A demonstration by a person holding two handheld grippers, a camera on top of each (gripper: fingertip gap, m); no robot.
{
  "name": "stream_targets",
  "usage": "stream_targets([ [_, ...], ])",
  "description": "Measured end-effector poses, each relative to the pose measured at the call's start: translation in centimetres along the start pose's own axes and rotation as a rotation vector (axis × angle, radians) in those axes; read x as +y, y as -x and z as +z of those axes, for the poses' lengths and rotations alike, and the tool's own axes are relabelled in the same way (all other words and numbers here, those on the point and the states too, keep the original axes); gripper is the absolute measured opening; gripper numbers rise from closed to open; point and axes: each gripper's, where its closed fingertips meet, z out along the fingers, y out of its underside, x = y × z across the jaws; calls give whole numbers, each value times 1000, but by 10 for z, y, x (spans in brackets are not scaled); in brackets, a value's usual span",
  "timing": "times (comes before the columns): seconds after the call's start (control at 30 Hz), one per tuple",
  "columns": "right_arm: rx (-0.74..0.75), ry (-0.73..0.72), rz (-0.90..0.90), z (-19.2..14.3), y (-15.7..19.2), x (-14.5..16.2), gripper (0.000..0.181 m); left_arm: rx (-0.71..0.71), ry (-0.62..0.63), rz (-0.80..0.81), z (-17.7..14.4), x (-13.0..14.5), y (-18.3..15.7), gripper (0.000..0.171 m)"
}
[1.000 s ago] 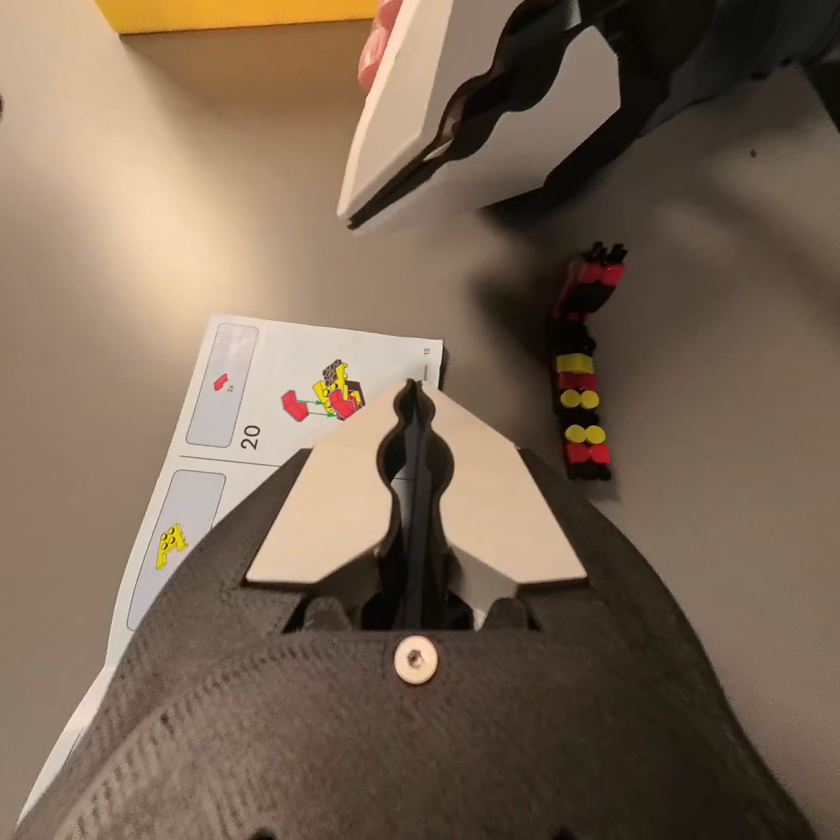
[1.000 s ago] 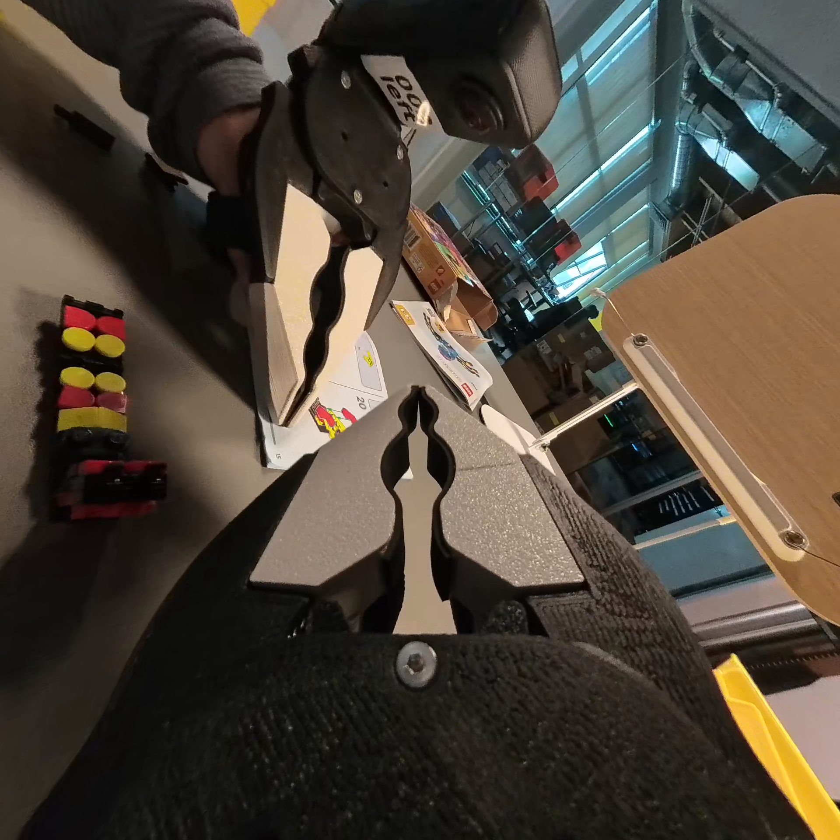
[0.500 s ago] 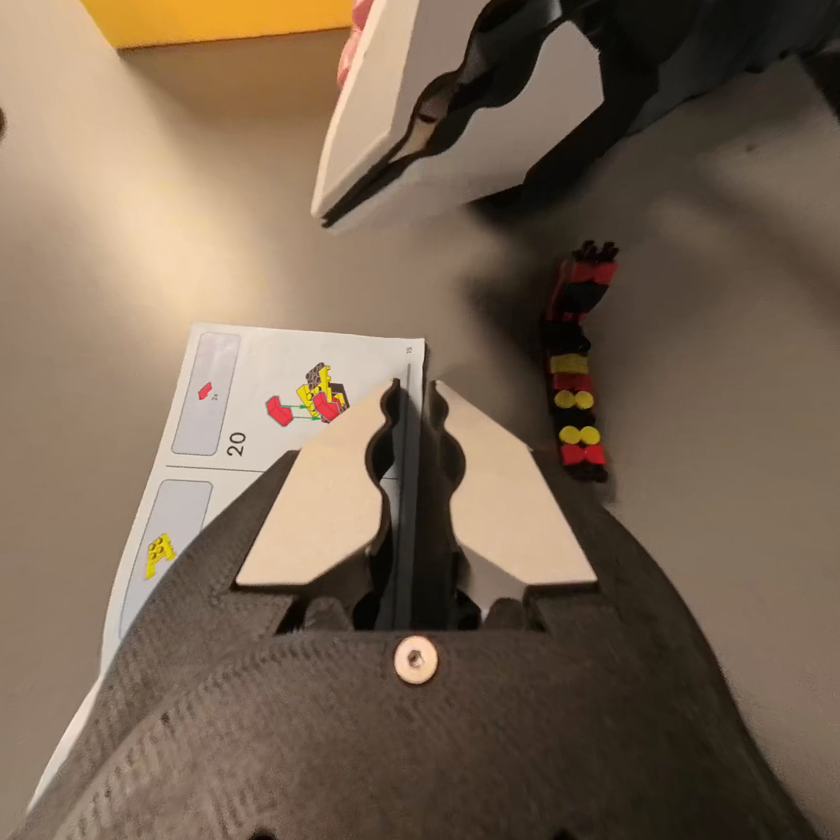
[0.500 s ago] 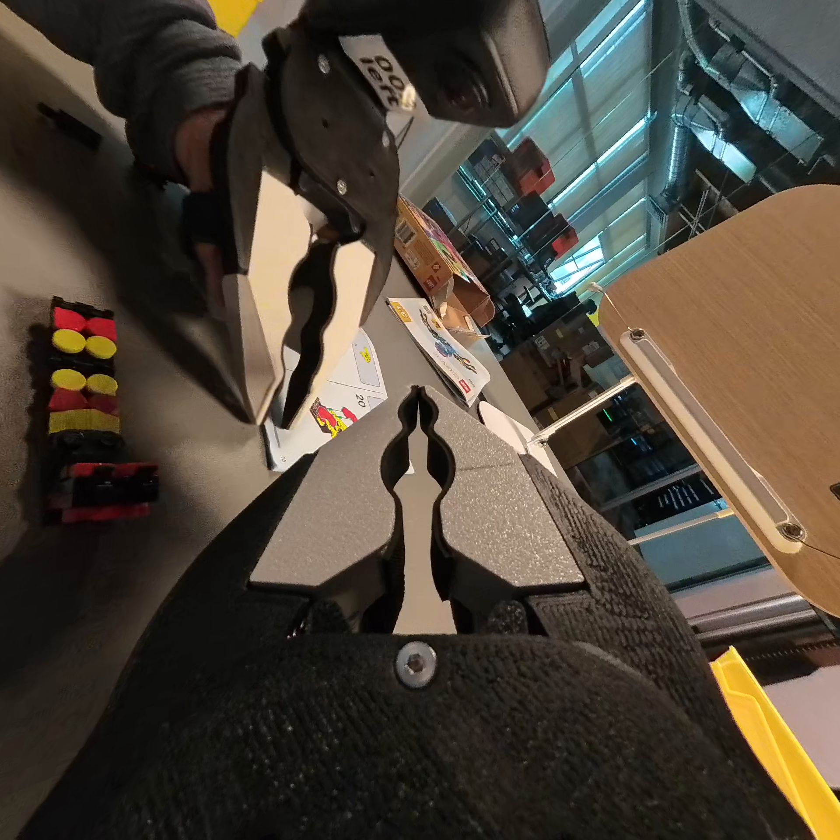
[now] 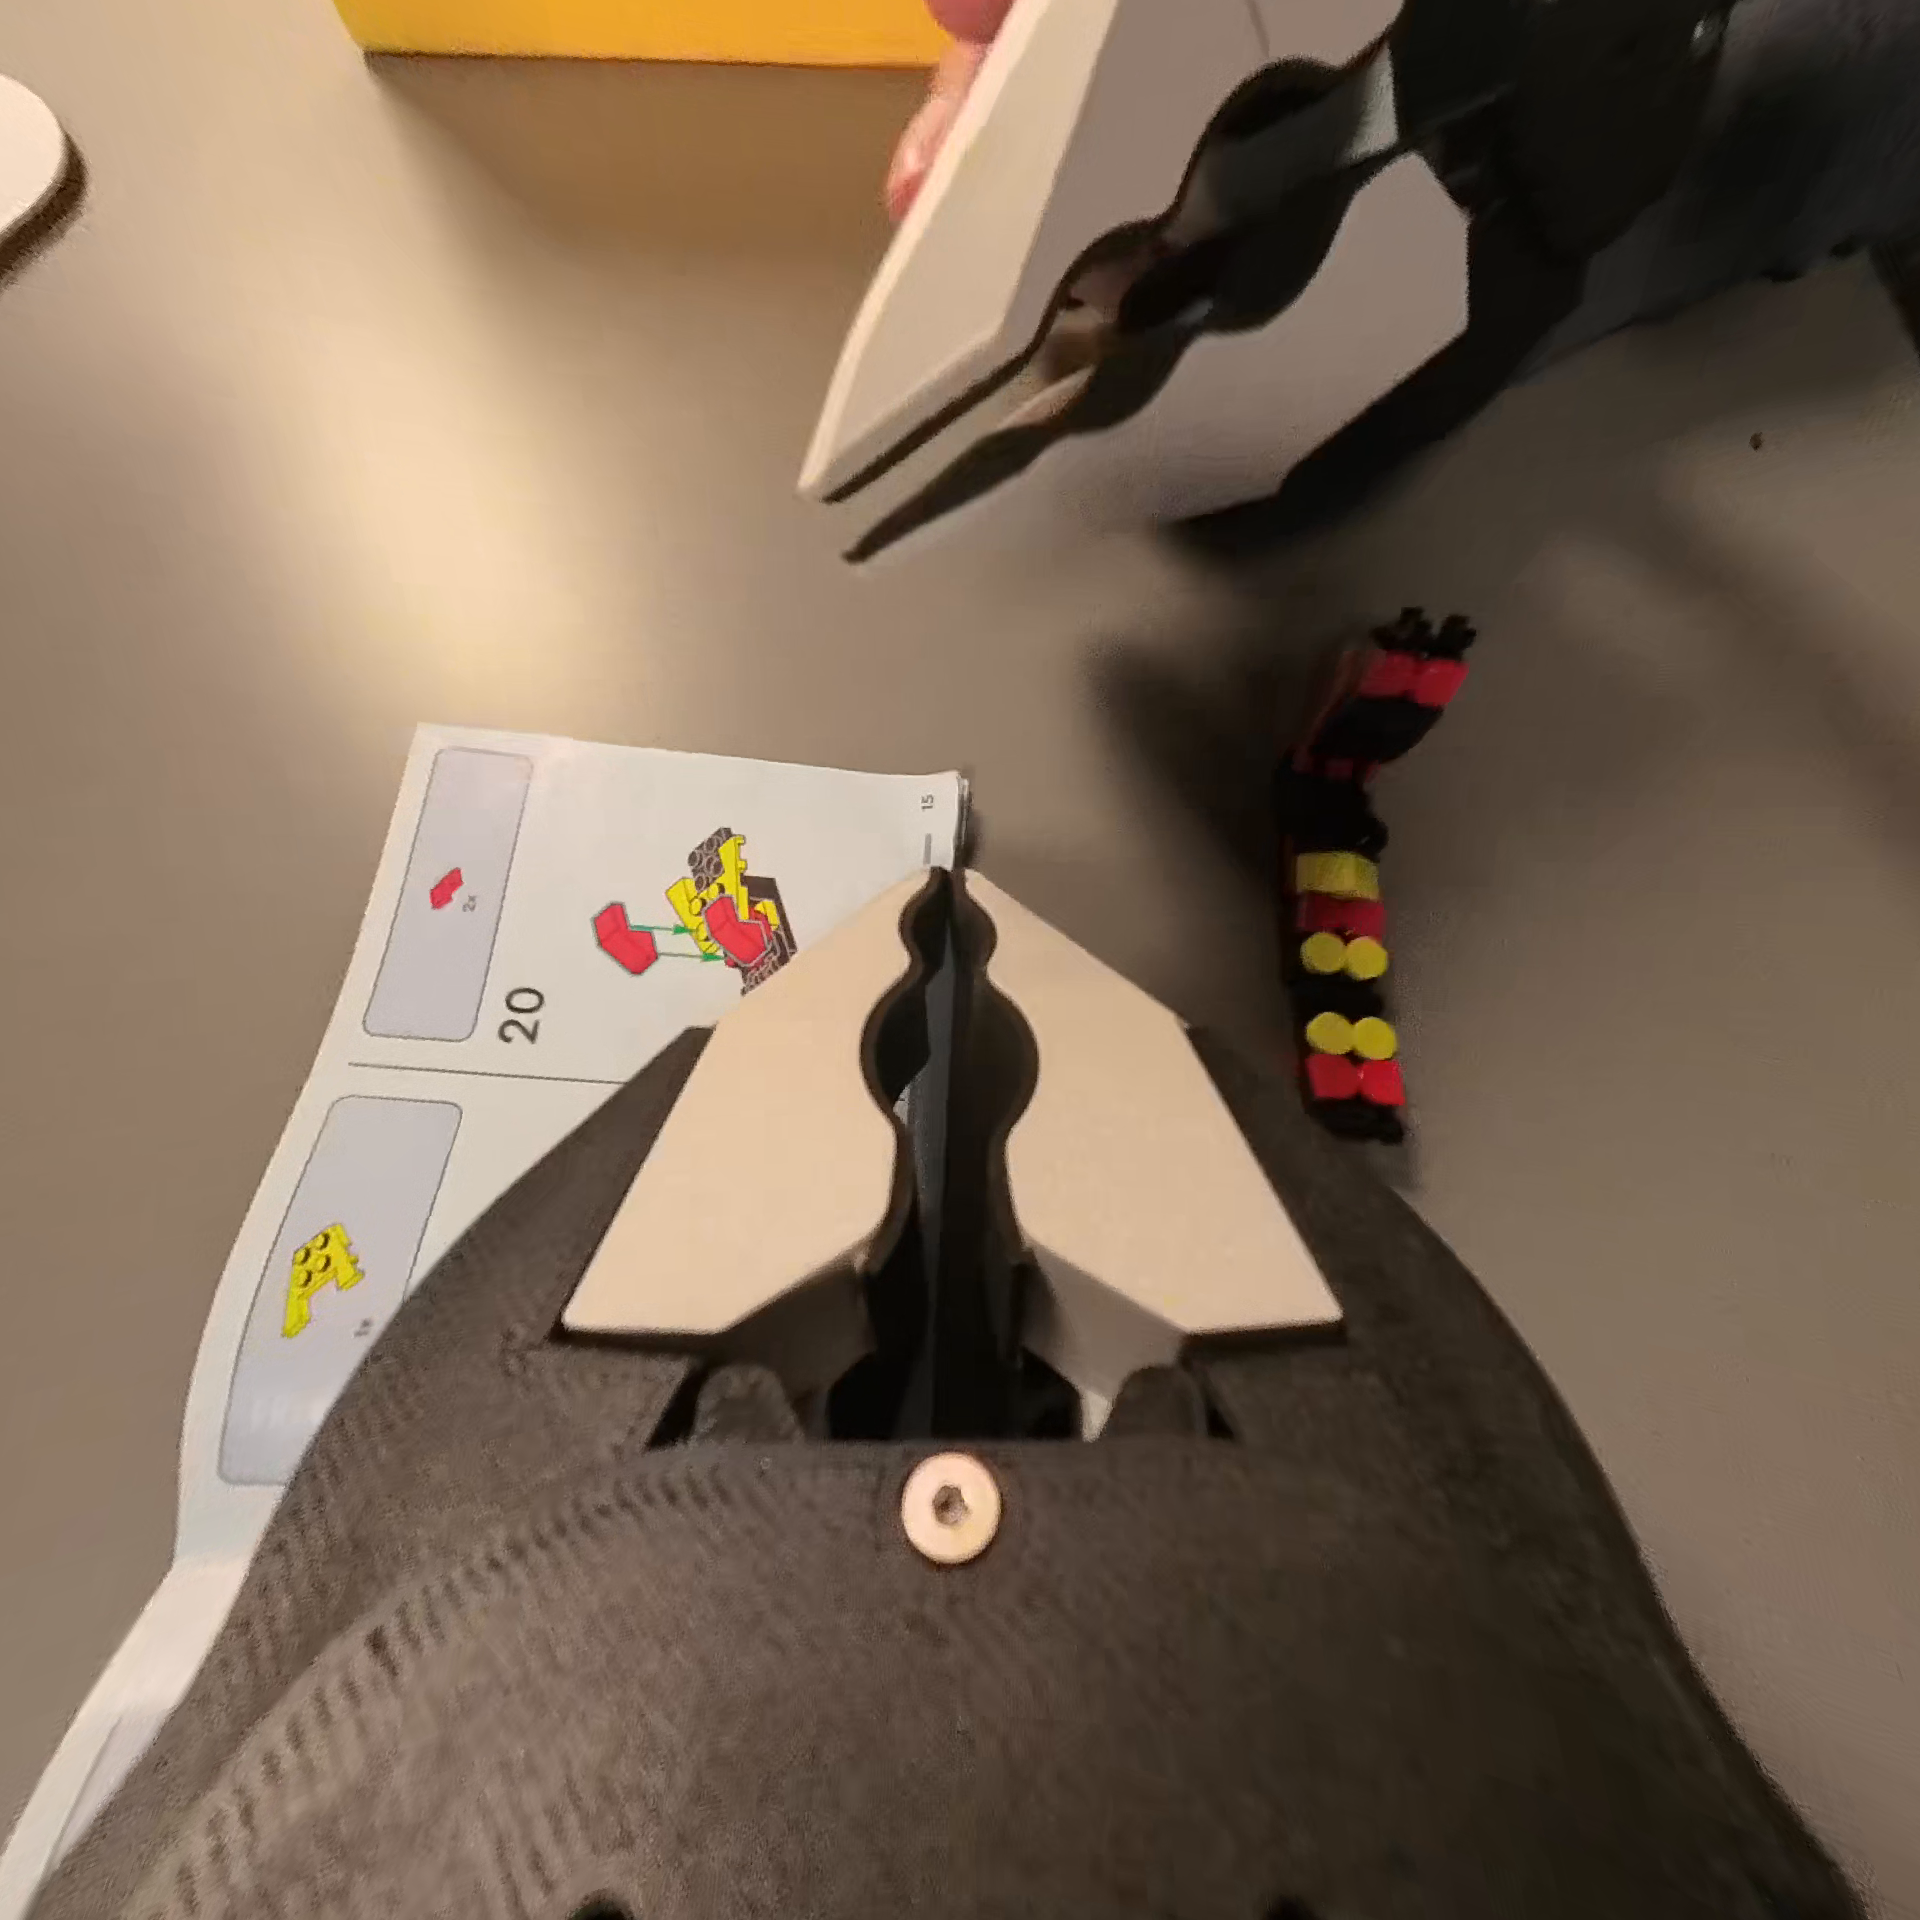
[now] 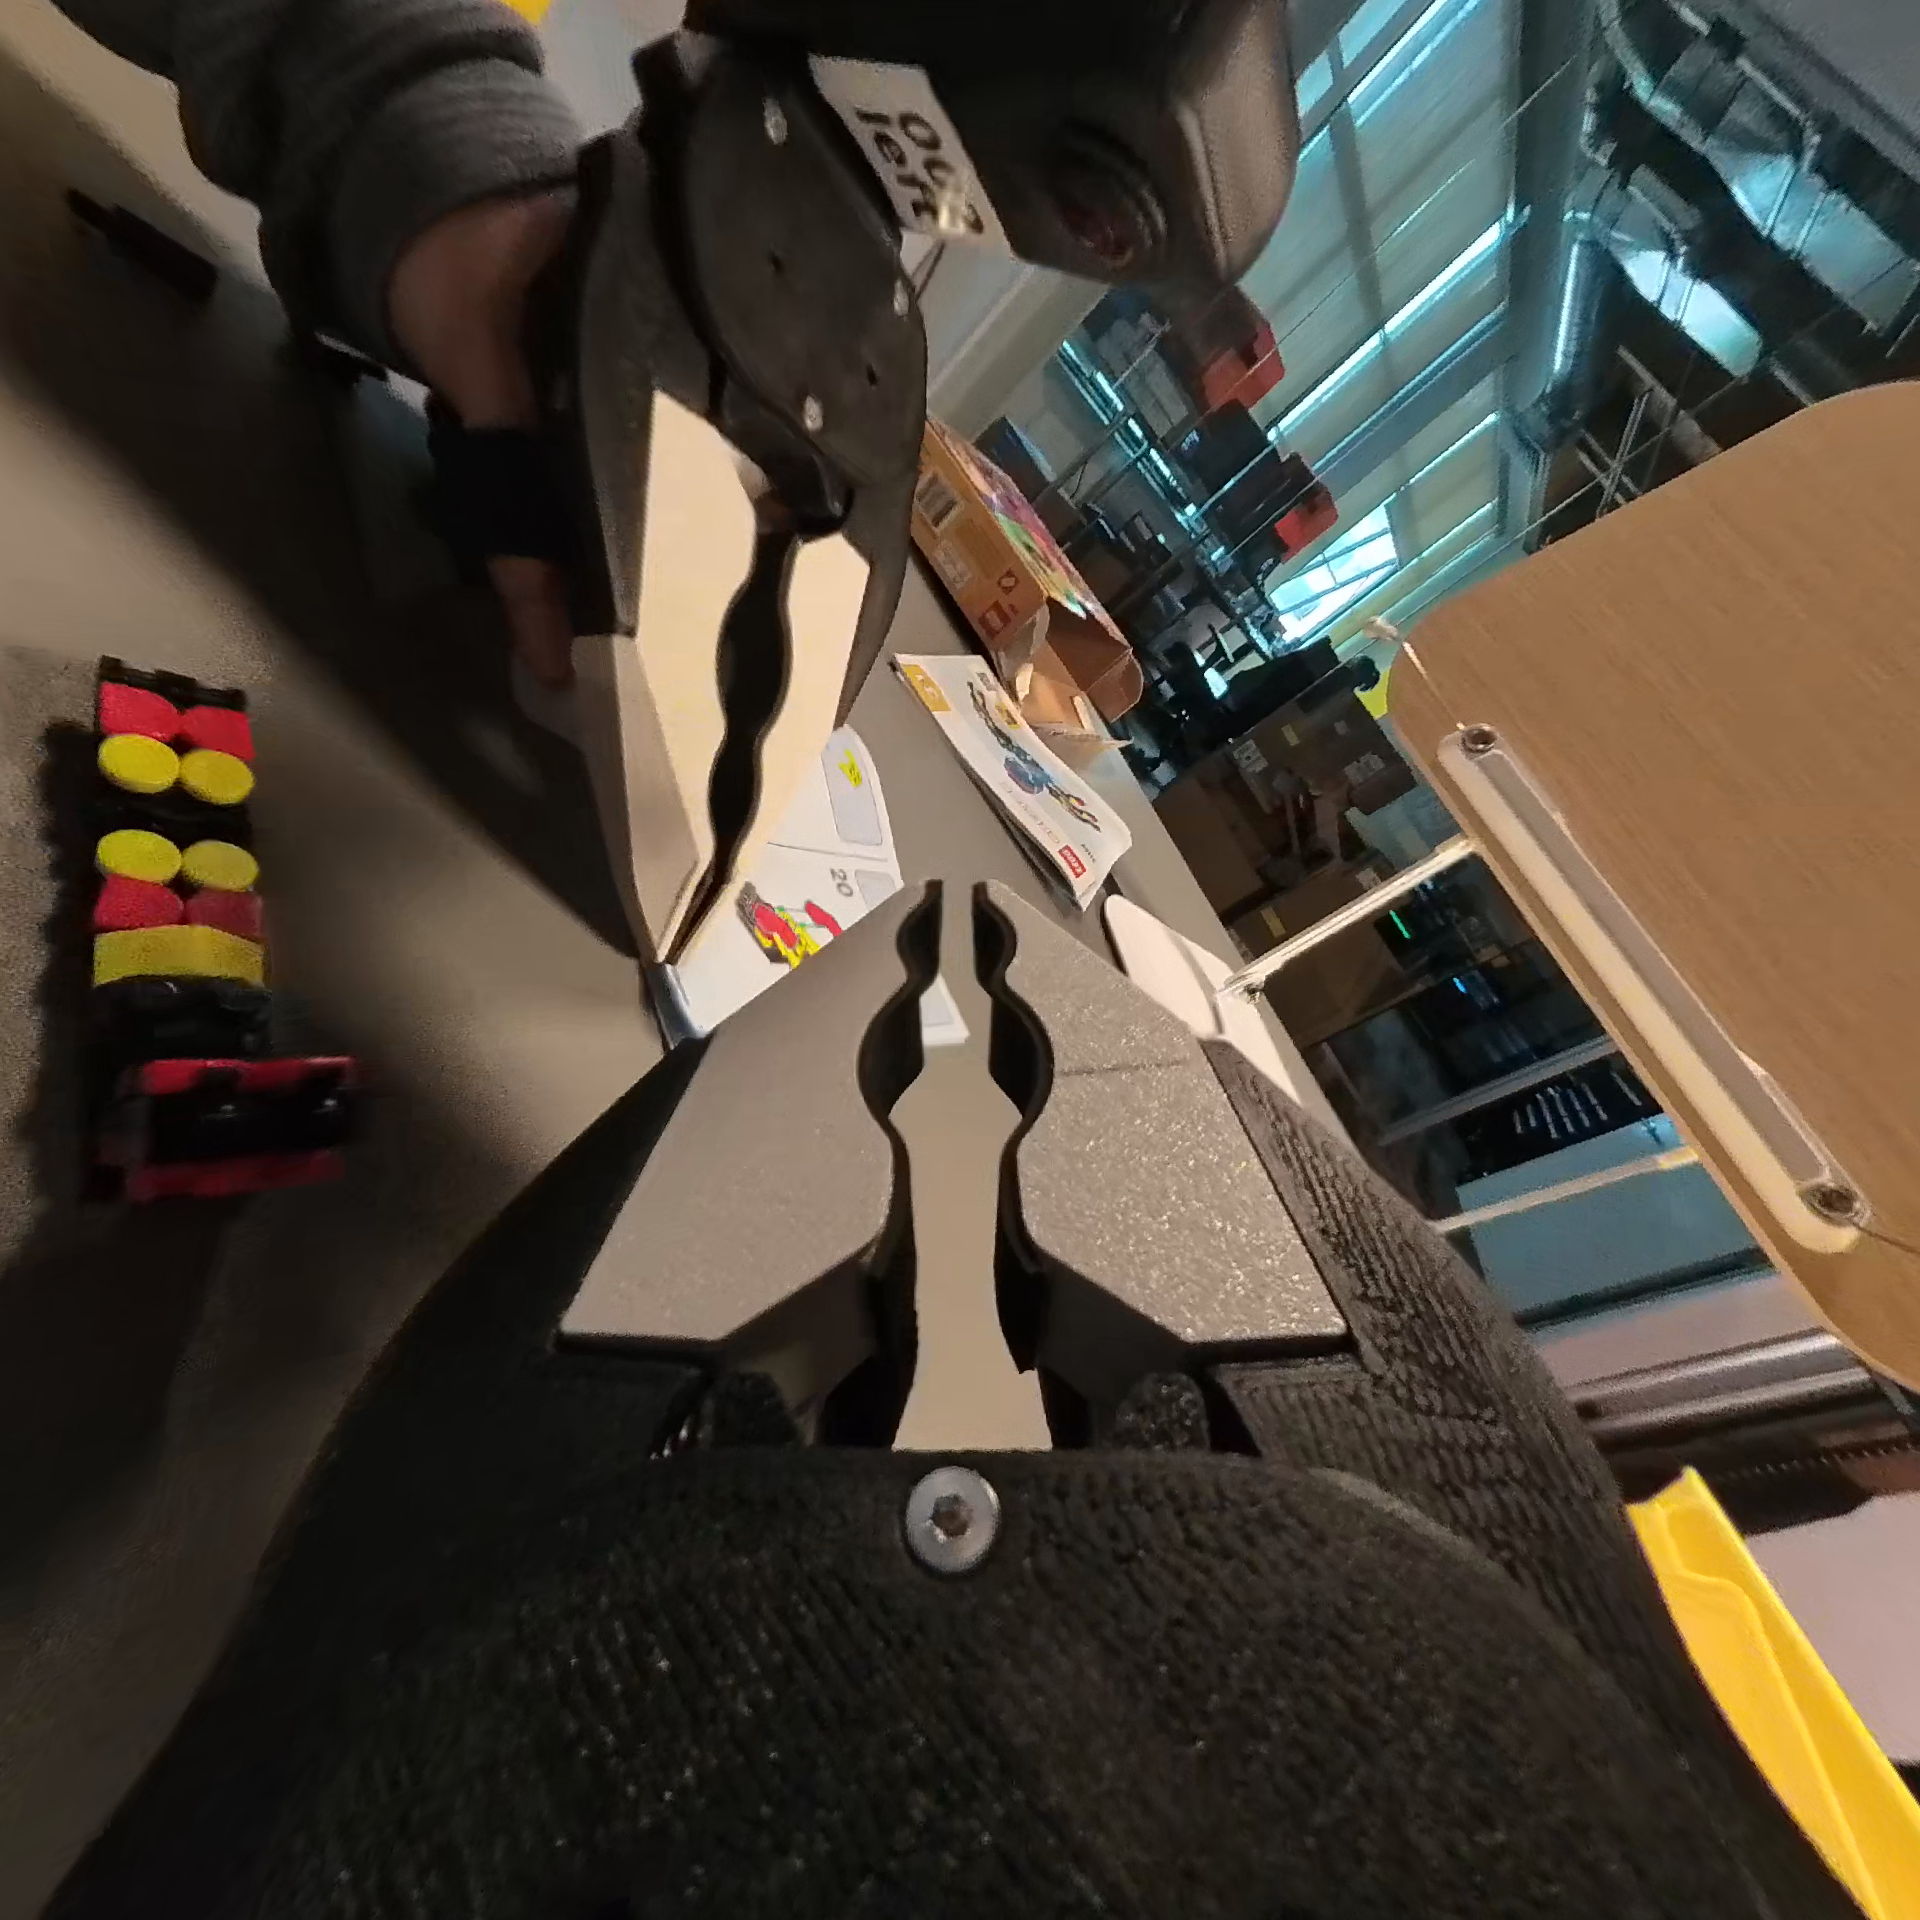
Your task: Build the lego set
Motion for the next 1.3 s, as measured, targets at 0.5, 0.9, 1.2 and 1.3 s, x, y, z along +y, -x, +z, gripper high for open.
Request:
stream_targets([
  [0.5, -266, 47, 8, -4, 31, 14, 17, 222, -45, -291, -6, -6, 2, 0],
  [0.9, -467, 114, 104, -9, 52, 24, 17, 232, -47, -303, -6, -6, 2, 0],
  [1.2, -461, 125, 109, -7, 52, 25, 13, 232, -47, -305, -6, -6, 3, 0],
  [1.3, -460, 128, 106, -7, 52, 25, 11, 234, -47, -308, -6, -6, 3, 0],
])
